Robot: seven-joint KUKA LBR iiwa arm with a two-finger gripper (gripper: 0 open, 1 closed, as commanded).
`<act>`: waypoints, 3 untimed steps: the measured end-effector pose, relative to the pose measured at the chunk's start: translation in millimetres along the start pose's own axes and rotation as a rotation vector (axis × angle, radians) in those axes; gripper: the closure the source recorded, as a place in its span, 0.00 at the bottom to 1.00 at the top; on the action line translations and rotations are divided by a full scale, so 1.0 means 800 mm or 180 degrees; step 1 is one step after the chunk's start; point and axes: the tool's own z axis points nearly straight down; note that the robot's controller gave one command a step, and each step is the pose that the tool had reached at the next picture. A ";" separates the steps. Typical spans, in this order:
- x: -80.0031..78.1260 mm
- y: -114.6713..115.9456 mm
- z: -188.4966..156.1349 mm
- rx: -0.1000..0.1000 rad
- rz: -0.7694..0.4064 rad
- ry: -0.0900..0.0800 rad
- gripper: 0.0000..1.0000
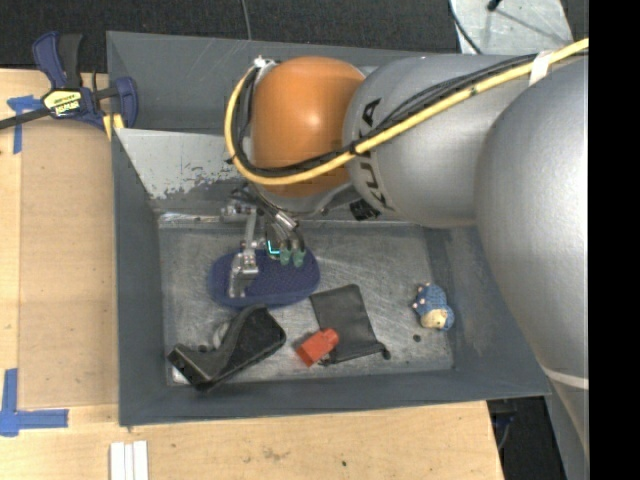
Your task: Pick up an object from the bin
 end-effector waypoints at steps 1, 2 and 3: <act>0.003 -0.023 0.106 -0.0020 -0.0396 -0.0049 0.00; 0.025 -0.053 0.103 -0.0023 -0.0301 -0.0071 0.00; 0.023 -0.053 0.099 -0.0023 -0.0304 -0.0074 1.00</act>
Offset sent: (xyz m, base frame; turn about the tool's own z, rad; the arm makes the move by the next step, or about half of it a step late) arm -0.0063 -0.0204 -0.0878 -0.1258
